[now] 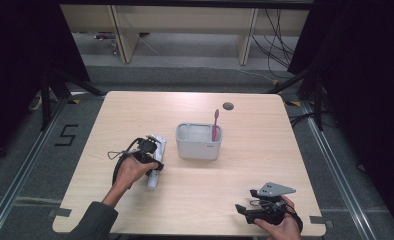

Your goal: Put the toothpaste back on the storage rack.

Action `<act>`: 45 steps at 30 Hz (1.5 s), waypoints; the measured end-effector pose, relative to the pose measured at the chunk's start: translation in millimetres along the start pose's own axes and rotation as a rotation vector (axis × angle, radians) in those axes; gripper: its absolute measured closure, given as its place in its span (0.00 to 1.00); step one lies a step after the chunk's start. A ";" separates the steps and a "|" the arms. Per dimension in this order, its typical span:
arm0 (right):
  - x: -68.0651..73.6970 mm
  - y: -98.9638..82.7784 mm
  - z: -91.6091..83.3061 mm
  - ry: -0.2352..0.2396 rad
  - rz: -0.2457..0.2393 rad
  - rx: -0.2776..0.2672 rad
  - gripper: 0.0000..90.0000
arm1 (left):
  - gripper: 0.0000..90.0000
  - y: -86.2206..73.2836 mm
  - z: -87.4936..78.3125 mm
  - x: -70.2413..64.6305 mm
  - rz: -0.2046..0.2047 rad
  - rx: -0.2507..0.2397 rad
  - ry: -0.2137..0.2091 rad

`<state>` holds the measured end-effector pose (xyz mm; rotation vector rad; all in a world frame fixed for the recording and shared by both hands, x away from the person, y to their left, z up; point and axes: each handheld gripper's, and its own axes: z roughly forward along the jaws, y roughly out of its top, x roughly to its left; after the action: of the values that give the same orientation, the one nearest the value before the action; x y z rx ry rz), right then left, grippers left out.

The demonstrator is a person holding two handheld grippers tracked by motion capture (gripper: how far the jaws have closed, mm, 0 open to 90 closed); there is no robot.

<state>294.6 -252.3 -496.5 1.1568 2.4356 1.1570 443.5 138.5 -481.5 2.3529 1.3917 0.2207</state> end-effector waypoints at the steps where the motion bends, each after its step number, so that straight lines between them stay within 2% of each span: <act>1: 0.0 0.0 0.0 0.000 0.000 0.000 0.26 | 0.52 0.0 0.0 0.0 0.000 0.000 0.000; 3: 0.9 -0.2 -0.8 -0.018 -0.001 0.003 0.26 | 0.52 0.5 -0.4 0.3 0.006 0.008 0.003; 7: 0.9 -0.1 -0.7 -0.018 -0.003 -0.002 0.26 | 0.55 1.2 -0.7 0.2 0.014 0.015 0.007; 8: 2.0 -0.3 -0.8 -0.012 0.017 0.005 0.26 | 0.56 1.8 -0.6 1.0 0.018 0.023 0.006; 9: 1.2 -0.2 -1.1 -0.018 0.004 0.003 0.26 | 0.56 2.2 -0.5 1.3 0.021 0.028 0.006; 15: 0.9 -0.1 -0.9 -0.016 -0.002 -0.002 0.26 | 0.59 3.7 0.3 1.1 0.022 0.040 0.006; 17: 2.7 -0.3 -1.2 -0.009 0.029 0.013 0.26 | 0.60 4.7 1.0 2.4 0.030 0.056 0.007; 19: 2.3 -0.2 -1.3 -0.013 0.021 0.011 0.26 | 0.61 5.1 1.2 2.3 0.030 0.062 0.010; 20: 0.9 -0.1 -0.7 -0.016 -0.002 -0.001 0.26 | 0.62 7.0 2.0 1.9 0.031 0.068 0.017; 21: 0.9 -0.1 -0.7 -0.016 -0.002 -0.001 0.26 | 0.63 7.0 2.0 1.9 0.031 0.068 0.017; 23: 1.8 -0.3 -0.2 -0.011 0.009 0.002 0.26 | 0.64 10.5 3.0 -0.8 0.043 0.084 0.042; 27: 1.2 -0.1 -0.9 -0.016 0.006 0.005 0.26 | 0.65 14.2 3.5 0.2 0.054 0.104 0.046; 29: 1.1 -0.2 -0.9 -0.015 0.005 0.005 0.26 | 0.65 15.5 4.8 -0.6 0.041 0.113 0.046; 31: 0.9 -0.1 -0.7 -0.014 -0.002 -0.002 0.26 | 0.66 16.7 5.8 0.3 0.056 0.113 0.052; 32: 0.9 -0.1 -0.8 -0.014 -0.002 -0.002 0.26 | 0.66 17.7 5.2 0.6 0.063 0.129 0.054; 35: 1.1 -0.2 -1.0 -0.014 0.004 0.003 0.26 | 0.67 18.0 6.5 0.0 0.073 0.120 0.060; 40: 0.8 -0.1 -0.6 -0.013 -0.003 -0.001 0.26 | 0.69 19.4 6.1 -1.2 0.061 0.134 0.057; 45: 0.7 -0.1 -0.7 -0.012 -0.001 -0.003 0.26 | 0.71 19.2 6.5 0.6 0.048 0.129 0.056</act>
<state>293.7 -252.2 -496.0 1.1578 2.4248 1.1501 461.4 129.2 -479.5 2.5046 1.4153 0.2179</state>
